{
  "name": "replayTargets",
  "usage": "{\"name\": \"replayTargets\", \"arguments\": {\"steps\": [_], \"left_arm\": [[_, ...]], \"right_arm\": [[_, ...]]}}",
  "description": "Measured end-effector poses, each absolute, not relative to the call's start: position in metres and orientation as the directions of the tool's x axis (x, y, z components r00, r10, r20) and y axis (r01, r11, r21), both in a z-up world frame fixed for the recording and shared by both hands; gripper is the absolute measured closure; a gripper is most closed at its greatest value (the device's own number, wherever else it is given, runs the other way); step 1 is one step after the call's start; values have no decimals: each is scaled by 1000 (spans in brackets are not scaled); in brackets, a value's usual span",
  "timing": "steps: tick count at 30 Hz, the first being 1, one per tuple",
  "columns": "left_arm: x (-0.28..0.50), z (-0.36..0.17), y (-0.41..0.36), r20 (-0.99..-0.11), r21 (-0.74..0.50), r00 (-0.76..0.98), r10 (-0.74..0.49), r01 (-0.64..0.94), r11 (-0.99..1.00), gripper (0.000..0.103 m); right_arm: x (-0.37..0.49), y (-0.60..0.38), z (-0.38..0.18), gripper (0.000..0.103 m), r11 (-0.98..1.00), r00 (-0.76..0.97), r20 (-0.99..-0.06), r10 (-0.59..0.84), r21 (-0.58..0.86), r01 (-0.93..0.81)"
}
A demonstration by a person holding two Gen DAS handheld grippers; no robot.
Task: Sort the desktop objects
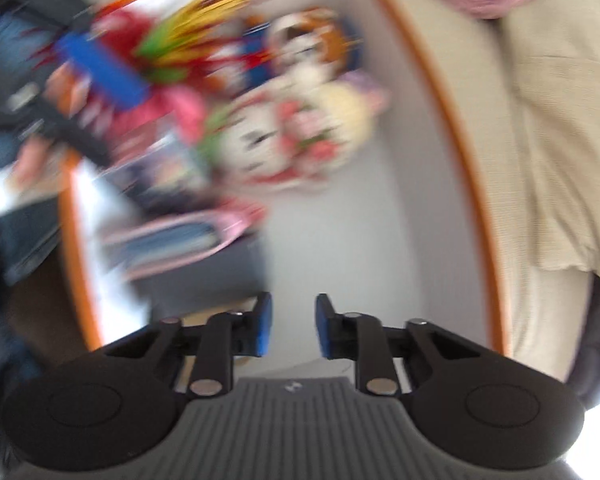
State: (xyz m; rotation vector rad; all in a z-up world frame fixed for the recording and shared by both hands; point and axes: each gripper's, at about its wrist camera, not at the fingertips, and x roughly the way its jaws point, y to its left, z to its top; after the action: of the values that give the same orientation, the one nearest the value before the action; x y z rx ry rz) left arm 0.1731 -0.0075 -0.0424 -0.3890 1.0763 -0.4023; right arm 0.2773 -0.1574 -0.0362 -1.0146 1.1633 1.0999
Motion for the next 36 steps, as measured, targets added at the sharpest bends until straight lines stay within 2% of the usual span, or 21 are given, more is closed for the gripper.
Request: {"name": "replayTargets", "arguments": {"steps": [3, 5, 6, 11, 13, 14, 18, 23, 28, 33, 36], "left_arm": [[173, -43, -7, -764, -490, 417, -493, 122, 863, 55], [173, -43, -7, -764, -490, 415, -494, 124, 863, 55], [173, -44, -7, -765, -490, 414, -494, 126, 863, 55], [173, -46, -6, -765, -494, 406, -500, 127, 860, 55], [173, -46, -5, -764, -497, 406, -501, 124, 859, 55], [173, -46, -4, -764, -498, 407, -501, 122, 859, 55], [174, -46, -3, -762, -499, 411, -500, 119, 858, 55], [173, -45, -1, -761, -504, 411, -502, 113, 856, 55], [173, -43, 4, -757, -506, 422, -499, 104, 856, 55], [174, -44, 3, -760, -504, 417, -498, 105, 857, 55], [172, -41, 5, -760, -499, 421, -495, 108, 860, 55]], "right_arm": [[276, -149, -47, 86, 162, 91, -989, 116, -72, -984], [273, -149, -48, 86, 111, 14, -989, 145, 2, -994], [268, -147, -48, 90, 85, -25, -988, 152, 38, -996], [271, -147, -45, 89, 60, -15, -992, 125, 23, -998], [273, -150, -43, 89, 28, 18, -997, 78, -16, -999], [272, -152, -43, 85, -3, 20, -999, 48, -20, -1000], [255, -158, -50, 83, -160, -8, -995, -99, 24, -987], [244, -157, -68, 83, -243, -4, -985, -170, 46, -969], [255, -156, -71, 83, -209, -38, -986, -160, 71, -975], [273, -156, -62, 86, -89, -101, -994, -46, 105, -991], [278, -157, -60, 84, -93, -83, -994, -74, 90, -992]]}}
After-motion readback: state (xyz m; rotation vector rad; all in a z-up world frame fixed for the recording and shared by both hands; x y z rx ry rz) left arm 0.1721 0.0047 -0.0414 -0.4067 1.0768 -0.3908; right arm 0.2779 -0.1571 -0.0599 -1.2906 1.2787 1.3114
